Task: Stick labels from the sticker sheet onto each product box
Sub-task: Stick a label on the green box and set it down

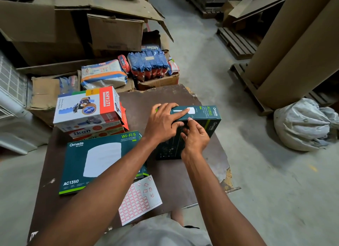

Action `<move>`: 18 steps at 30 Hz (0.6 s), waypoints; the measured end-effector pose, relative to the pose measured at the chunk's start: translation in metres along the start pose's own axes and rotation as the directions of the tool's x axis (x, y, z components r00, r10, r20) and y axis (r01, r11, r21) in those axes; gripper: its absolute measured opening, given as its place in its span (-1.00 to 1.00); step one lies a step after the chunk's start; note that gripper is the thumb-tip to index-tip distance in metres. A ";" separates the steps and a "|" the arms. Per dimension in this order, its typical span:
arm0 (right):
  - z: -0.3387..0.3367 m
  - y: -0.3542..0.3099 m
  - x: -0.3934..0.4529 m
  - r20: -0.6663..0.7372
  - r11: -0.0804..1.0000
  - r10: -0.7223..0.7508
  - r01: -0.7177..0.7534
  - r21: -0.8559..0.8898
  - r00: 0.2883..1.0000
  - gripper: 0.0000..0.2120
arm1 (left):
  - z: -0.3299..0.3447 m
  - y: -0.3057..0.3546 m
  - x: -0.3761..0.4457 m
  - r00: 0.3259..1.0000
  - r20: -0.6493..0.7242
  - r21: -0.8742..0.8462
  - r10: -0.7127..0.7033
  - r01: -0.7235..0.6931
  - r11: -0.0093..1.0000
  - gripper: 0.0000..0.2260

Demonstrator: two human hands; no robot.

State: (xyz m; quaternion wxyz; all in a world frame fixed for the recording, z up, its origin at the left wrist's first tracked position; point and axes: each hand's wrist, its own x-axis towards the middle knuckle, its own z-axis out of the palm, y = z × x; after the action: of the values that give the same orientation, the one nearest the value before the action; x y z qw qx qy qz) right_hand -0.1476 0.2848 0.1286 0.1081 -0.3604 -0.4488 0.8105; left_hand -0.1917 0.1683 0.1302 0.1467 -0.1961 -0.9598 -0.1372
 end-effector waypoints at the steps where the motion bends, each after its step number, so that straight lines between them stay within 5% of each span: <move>1: 0.000 0.000 0.001 0.000 1.000 0.000 0.000 -0.006 1.000 -0.81 | 0.000 0.000 0.000 1.000 0.000 0.002 0.002 -0.002 1.000 -0.52; 7: -0.001 0.004 0.008 -0.038 0.996 0.061 -0.063 -0.061 0.997 -0.54 | 0.000 -0.002 0.002 1.000 -0.010 0.017 0.019 -0.019 1.000 -0.51; 13: -0.026 -0.001 0.014 0.089 0.958 0.004 0.022 -0.287 0.996 -0.50 | 0.002 -0.004 0.004 1.000 -0.012 0.032 0.019 -0.018 0.999 -0.52; 16: -0.032 -0.006 0.022 0.097 0.847 -0.148 0.177 -0.502 0.984 -0.44 | 0.003 -0.004 0.003 0.999 -0.019 0.028 0.027 -0.026 0.999 -0.51; 18: -0.033 -0.010 0.022 0.153 0.675 -0.307 0.328 -0.661 0.939 -0.52 | 0.003 -0.005 0.004 1.000 -0.013 0.019 0.017 -0.016 1.000 -0.51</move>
State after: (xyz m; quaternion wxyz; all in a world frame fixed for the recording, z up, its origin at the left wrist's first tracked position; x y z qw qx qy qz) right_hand -0.1424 0.3230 0.1145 0.1017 -0.2795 -0.7698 0.5647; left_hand -0.1980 0.1665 0.1283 0.1560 -0.2017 -0.9584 -0.1280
